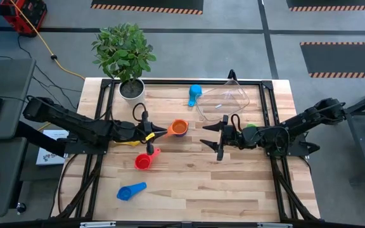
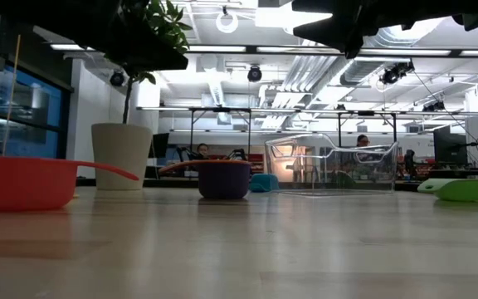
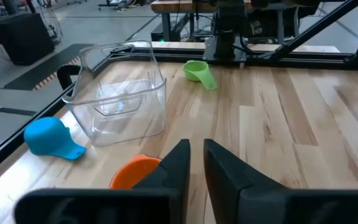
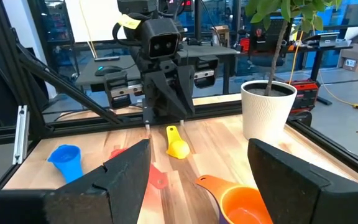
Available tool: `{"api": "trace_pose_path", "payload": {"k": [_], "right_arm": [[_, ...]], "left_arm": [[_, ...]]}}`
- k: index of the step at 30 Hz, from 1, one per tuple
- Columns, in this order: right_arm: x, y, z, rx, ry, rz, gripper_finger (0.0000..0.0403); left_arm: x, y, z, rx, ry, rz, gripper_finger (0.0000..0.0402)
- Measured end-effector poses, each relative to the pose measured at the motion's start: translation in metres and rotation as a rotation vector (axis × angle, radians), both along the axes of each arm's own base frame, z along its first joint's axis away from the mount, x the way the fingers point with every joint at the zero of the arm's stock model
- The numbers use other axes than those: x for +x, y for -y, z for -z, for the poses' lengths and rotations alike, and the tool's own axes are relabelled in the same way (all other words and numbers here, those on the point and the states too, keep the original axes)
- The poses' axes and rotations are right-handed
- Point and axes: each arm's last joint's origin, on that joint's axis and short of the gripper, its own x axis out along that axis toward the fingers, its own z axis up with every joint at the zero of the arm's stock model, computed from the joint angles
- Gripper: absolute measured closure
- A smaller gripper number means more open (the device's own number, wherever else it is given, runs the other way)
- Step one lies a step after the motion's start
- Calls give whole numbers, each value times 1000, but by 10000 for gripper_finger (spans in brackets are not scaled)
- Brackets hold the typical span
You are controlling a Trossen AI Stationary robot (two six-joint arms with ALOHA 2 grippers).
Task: Nest measuring cups in basket
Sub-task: Stack the red measuring cup on top of the orange measuring cup
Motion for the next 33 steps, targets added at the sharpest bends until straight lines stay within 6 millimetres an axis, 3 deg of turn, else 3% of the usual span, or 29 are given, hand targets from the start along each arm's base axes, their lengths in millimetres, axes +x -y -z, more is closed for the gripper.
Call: {"api": "trace_pose_path", "payload": {"k": [4,14,18,33], "right_arm": [[0,0,0,0,0,0,142],[0,0,0,15,1,-3,142],[0,0,1,30,-7,-1,142],[0,0,1,10,-12,2,142]], "left_arm": [[0,0,0,-1,0,5,327],[0,0,2,-5,-16,3,181],[0,0,2,-19,-14,-1,141],[-1,0,3,-44,-25,-10,130]]}}
